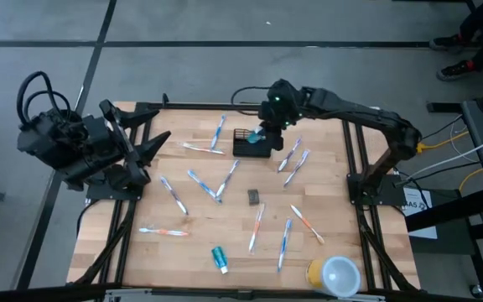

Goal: Pick & Place toothbrushing station
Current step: Put the top mouthwash into the middle section of the mesh organizer

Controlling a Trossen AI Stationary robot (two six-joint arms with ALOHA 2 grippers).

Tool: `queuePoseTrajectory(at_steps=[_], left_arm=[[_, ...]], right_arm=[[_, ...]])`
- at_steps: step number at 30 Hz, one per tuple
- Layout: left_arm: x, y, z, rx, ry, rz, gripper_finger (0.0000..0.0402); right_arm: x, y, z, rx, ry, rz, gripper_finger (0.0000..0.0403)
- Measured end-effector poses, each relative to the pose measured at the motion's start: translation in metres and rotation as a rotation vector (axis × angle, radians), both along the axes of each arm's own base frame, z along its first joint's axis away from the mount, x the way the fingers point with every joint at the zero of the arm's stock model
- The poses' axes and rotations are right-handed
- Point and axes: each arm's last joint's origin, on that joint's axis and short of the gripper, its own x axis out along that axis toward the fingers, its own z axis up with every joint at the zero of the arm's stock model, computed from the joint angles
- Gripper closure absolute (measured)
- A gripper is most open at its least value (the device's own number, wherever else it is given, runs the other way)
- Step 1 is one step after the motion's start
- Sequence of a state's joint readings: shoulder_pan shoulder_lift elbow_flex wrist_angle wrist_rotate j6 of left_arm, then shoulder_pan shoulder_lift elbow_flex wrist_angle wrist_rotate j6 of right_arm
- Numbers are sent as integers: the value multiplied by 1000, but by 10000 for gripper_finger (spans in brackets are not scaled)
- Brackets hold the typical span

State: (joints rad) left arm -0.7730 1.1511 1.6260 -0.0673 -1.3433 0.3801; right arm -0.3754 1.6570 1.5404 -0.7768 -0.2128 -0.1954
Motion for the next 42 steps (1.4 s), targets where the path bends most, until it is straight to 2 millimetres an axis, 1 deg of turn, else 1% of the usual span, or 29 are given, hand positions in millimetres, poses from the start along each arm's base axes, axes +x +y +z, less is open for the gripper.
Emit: queuePoseTrajectory(at_steps=[4,9,12,15,21,23,29,36,42], left_arm=[[1,2,0,-2,-2,13,141],[1,2,0,-1,3,20,141],[0,2,0,3,10,23,141],[0,2,-1,5,14,23,141],[0,2,-1,10,19,24,141],[1,2,-1,8,17,24,141],[1,2,-1,-2,10,23,141],[1,2,-1,-4,9,23,141],[1,2,-1,-10,5,22,141]], right_arm=[[9,-6,-6,7,-32,-31,313],[11,-13,-28,7,100,-80,313],[10,-17,-34,-8,146,-111,313],[11,-18,-35,-12,145,-139,313],[13,-18,-35,-21,132,-140,313],[15,-21,-38,-28,135,-139,313],[22,-26,-57,-28,187,-99,313],[28,-28,-71,-12,213,-75,313],[29,-30,-72,-19,210,-69,313]])
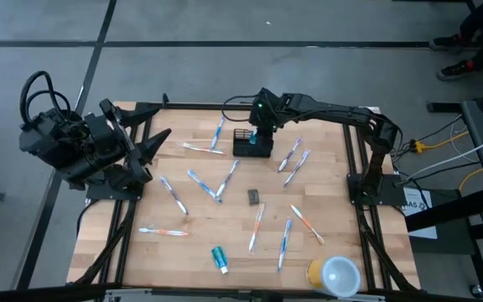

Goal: Pick & Place toothbrushing station
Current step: Put the top mouthwash into the middle section of the mesh organizer, then put the mouthwash into the middle section of the mesh organizer

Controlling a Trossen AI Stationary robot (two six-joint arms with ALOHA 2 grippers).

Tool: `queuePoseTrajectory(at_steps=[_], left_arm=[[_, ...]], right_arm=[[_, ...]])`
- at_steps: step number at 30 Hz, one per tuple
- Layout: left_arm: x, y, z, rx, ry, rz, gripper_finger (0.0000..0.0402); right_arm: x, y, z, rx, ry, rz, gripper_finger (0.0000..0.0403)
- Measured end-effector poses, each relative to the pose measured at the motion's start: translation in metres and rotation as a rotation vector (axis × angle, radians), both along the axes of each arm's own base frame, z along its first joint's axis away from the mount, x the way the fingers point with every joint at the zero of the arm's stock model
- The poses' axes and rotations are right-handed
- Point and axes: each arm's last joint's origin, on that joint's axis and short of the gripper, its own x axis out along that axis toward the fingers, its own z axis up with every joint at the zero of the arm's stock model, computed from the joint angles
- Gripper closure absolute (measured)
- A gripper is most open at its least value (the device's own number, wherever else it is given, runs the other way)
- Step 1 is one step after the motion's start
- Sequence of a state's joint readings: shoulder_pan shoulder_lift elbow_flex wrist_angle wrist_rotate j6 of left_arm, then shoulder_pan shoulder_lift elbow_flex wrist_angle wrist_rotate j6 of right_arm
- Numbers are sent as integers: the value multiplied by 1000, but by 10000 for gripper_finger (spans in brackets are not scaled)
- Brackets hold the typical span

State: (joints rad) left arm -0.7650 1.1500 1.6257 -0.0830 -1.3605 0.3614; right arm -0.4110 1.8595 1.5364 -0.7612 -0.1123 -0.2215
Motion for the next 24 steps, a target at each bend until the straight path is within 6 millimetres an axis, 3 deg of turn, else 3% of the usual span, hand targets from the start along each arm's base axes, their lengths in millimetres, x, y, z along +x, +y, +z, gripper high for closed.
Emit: queuePoseTrajectory(at_steps=[9,16,21,24], left_arm=[[0,0,0,-1,-1,0,141],[0,0,0,-7,-9,-9,141],[1,-1,0,-4,-6,-9,141],[2,-2,-1,-3,-5,-10,141]], right_arm=[[-2,-16,-7,36,-15,-36,313],[1,-18,-16,74,-2,-47,312],[0,-20,-16,37,14,-90,221],[0,-20,-16,36,17,-98,190]])
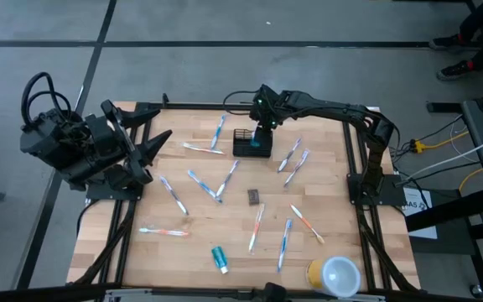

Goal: Pick & Place toothbrushing station
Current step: Put the mouthwash into the middle section of the mesh organizer

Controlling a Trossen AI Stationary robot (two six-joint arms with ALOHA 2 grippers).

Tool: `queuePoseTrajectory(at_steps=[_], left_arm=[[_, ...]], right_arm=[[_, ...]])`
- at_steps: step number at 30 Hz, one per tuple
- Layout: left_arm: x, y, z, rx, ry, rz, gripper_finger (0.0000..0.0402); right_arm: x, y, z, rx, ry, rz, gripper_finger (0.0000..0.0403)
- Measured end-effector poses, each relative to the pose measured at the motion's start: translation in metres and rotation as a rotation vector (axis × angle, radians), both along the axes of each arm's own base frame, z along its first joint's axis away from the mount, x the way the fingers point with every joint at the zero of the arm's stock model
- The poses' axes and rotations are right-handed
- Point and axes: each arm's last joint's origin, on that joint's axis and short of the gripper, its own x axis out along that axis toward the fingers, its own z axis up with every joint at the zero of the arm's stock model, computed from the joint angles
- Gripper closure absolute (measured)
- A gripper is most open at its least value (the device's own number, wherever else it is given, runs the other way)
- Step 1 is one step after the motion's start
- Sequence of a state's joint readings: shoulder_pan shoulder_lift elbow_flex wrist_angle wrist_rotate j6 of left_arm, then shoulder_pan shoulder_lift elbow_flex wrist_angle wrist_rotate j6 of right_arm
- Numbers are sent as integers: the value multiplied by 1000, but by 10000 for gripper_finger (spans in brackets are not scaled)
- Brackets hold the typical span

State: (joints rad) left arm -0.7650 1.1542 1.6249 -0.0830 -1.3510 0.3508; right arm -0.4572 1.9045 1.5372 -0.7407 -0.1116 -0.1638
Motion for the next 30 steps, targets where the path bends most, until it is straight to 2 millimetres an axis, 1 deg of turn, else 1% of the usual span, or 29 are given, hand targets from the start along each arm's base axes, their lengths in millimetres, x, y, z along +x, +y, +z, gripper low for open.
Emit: queuePoseTrajectory(at_steps=[3,7,13,17,20,24,28,30], left_arm=[[0,0,0,4,4,0,141],[0,0,0,4,4,0,141],[0,0,0,4,4,0,141],[0,0,0,4,4,0,141],[1,-1,-1,4,5,2,141],[2,-2,-5,9,46,56,141],[3,-2,-22,1,101,153,141],[3,-2,-33,-17,97,161,141]], right_arm=[[0,1,0,7,-4,3,190],[1,6,2,30,-7,-1,212],[-2,21,18,43,-27,41,246],[-6,37,35,39,-58,78,261],[-8,54,44,54,-62,125,269],[-8,85,52,91,-55,218,273],[-4,117,51,138,-36,329,273],[-2,132,51,156,-43,377,272]])
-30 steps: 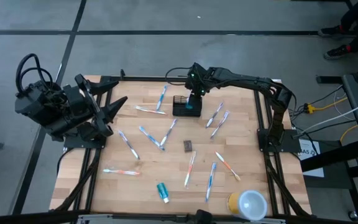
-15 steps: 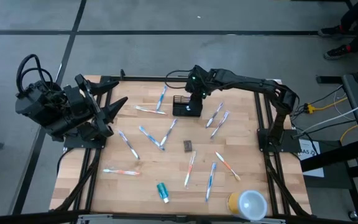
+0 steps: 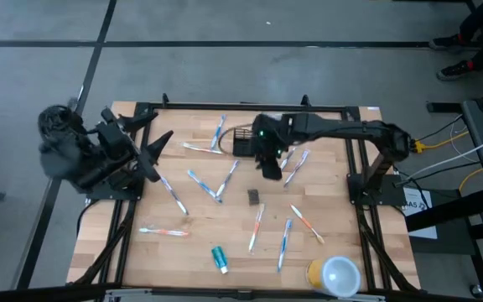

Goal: Pick & Place toothbrushing station
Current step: Put the mouthwash into the middle section of the mesh organizer

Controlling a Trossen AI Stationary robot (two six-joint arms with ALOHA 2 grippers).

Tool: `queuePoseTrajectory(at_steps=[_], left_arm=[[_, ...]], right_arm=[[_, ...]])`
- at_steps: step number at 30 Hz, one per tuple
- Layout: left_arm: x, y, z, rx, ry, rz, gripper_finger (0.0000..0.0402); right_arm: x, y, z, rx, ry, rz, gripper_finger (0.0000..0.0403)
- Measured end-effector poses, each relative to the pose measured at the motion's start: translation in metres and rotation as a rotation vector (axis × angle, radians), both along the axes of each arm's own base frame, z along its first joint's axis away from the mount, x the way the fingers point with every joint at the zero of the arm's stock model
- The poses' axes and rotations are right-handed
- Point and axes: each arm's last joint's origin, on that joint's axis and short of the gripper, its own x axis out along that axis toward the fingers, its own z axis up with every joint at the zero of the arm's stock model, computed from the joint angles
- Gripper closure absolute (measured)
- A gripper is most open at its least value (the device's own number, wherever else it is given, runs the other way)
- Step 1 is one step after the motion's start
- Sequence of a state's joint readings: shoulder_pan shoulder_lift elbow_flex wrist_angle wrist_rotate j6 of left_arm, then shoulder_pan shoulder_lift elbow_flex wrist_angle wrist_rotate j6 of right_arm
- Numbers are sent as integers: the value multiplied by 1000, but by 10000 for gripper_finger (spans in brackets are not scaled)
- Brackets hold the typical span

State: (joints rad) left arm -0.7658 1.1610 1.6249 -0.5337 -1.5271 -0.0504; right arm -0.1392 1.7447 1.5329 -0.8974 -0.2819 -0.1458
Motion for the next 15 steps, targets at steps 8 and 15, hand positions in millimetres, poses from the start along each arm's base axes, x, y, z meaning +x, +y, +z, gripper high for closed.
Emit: queuePoseTrajectory(at_steps=[8,15], left_arm=[[-1,3,-31,-137,-52,-45,146],[10,-4,-41,-197,-40,-75,158]], right_arm=[[1,29,-21,45,35,30,273],[-6,49,-65,212,97,-36,273]])
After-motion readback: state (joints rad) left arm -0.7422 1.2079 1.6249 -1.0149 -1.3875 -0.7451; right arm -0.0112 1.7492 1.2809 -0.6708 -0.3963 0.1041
